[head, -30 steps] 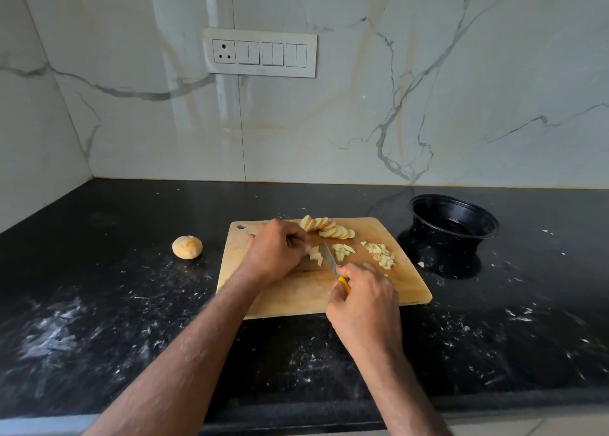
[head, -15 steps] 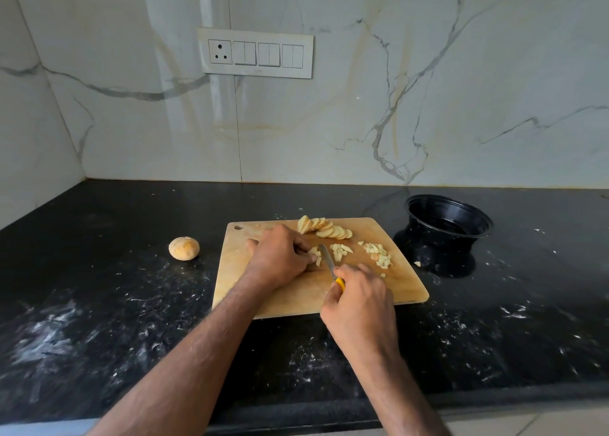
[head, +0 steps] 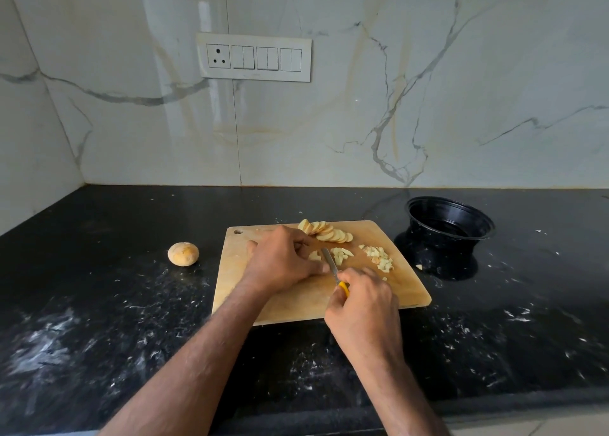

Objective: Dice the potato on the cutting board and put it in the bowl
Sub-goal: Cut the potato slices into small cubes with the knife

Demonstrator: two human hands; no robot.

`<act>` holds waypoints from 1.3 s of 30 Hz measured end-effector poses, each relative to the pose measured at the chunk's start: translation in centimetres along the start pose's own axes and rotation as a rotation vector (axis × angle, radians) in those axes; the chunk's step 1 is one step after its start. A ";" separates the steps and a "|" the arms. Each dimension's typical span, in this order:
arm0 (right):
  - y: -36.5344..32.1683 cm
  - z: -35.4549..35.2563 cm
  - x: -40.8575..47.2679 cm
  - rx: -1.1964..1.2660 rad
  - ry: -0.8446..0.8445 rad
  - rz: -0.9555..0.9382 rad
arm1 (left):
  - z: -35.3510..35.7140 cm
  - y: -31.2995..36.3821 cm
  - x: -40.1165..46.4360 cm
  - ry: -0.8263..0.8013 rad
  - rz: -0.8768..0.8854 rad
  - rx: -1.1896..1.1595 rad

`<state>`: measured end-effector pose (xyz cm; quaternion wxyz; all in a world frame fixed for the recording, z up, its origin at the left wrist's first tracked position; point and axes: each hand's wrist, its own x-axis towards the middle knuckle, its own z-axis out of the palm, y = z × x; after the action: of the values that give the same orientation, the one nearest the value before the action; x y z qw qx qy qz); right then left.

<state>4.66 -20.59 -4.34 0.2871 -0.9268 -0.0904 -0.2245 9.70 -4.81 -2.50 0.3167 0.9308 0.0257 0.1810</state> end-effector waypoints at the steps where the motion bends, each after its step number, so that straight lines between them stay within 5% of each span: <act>1: 0.0 0.0 0.0 0.007 0.001 -0.001 | 0.1 0.1 0.0 -0.016 0.001 0.047; 39: -1.7 1.0 0.2 -0.095 -0.082 -0.091 | 0.9 -1.2 1.1 -0.037 -0.063 0.002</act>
<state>4.73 -18.61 -4.14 0.2286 -0.9427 -0.1332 -0.2033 11.10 -4.21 -3.57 0.3217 0.9330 0.0494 0.1537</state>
